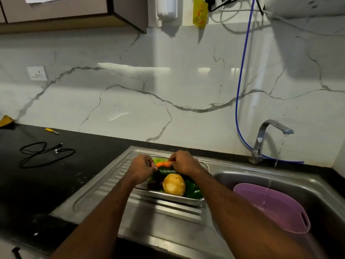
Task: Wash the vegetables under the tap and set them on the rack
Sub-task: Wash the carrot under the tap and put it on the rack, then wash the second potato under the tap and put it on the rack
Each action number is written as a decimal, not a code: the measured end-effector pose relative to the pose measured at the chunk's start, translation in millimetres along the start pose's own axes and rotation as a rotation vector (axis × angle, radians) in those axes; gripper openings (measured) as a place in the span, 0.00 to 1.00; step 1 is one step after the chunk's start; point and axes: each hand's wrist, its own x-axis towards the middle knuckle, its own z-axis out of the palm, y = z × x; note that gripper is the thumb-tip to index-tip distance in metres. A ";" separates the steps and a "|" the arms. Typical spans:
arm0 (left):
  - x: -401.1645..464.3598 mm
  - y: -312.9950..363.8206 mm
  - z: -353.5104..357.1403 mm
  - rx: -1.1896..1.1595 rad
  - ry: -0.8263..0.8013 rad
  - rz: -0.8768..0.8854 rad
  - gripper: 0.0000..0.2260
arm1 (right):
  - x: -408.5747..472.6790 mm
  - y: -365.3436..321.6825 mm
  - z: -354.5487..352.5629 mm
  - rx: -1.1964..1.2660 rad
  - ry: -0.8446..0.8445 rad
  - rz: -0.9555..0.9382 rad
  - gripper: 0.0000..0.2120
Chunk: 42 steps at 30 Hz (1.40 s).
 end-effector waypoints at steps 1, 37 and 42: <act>0.8 -0.3 0.1 0.000 0.000 0.004 0.05 | -1.0 -0.3 0.8 -0.006 -0.005 0.011 0.13; 1.8 161.0 396.5 0.533 -0.639 0.176 0.24 | -130.6 331.0 -50.0 0.274 0.270 0.711 0.09; -13.9 165.2 418.4 0.910 -0.602 0.253 0.18 | -130.5 333.5 -48.2 0.269 0.229 0.747 0.07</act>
